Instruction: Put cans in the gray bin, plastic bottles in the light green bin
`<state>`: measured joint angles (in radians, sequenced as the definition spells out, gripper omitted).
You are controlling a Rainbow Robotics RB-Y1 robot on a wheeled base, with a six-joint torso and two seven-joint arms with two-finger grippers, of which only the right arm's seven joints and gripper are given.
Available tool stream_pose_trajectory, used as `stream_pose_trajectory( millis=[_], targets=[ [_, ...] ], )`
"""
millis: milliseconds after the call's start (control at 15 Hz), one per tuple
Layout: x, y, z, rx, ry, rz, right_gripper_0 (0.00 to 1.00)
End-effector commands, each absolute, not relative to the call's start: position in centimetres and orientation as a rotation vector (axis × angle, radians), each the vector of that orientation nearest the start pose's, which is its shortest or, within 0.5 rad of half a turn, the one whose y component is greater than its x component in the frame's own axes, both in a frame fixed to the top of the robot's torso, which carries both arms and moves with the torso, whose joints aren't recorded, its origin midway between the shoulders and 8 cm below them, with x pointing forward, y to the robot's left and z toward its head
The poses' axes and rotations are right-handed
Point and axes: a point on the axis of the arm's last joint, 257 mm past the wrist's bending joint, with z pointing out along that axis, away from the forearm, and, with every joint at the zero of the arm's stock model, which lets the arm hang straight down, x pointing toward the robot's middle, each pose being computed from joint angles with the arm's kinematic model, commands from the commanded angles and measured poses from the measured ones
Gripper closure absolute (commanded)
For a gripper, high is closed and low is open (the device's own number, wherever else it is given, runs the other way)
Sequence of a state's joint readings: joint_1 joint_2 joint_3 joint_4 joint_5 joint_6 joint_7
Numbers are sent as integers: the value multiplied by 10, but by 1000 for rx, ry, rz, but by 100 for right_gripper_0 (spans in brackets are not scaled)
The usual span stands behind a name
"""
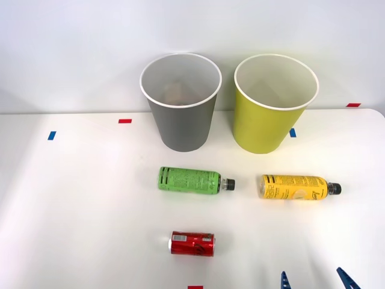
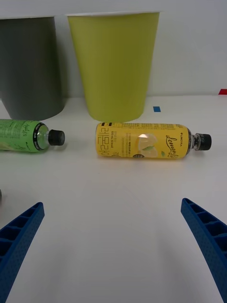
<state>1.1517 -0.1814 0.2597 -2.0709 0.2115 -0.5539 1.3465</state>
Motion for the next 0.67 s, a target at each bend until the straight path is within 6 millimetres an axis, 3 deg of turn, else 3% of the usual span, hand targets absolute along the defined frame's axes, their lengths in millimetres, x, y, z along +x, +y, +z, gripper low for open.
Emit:
stream_pose_trajectory(
  millis=[67, 667],
  targets=[
    [208, -215, -264, -59, 1658, 54, 0],
    [208, -215, -264, -59, 1658, 54, 0]
  ],
)
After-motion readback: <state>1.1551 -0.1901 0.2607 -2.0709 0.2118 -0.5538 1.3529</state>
